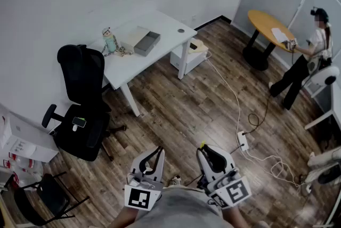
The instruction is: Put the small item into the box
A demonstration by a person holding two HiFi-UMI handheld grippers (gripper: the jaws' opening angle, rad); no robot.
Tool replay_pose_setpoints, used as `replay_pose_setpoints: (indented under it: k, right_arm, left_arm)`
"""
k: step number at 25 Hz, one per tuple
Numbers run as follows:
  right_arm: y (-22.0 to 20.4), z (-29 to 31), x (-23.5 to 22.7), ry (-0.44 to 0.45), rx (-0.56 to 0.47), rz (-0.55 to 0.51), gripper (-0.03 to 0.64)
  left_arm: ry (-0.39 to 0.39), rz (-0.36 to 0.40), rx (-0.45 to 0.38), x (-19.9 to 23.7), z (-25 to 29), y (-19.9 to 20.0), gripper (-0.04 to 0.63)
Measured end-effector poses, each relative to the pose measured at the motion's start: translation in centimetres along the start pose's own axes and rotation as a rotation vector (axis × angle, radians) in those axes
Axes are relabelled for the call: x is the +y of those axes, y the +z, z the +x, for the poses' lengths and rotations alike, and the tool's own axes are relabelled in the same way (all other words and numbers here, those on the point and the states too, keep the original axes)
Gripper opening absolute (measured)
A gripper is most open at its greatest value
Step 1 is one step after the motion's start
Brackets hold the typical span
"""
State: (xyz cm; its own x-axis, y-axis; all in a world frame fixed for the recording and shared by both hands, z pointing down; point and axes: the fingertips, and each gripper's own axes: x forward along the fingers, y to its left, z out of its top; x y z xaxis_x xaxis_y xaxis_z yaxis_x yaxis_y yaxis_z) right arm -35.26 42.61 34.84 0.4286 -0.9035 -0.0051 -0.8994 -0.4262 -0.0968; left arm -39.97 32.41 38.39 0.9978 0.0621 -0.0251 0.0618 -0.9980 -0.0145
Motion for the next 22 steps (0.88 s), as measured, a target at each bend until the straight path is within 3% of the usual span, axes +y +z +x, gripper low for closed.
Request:
replay_pose_setpoints:
  k: [11,22]
  right_arm:
    - [0.1,-2.9,0.2,0.009,-0.04,0.018,0.083]
    - [0.8,-4.4,-2.0,-0.073,-0.068,-0.002,0.083]
  left_arm:
    - [0.068,0.015,0.007,-2.2,-2.5,0.6,0.037]
    - [0.006,0.034,-0.041,-2.6,-0.4,2.3,0.037]
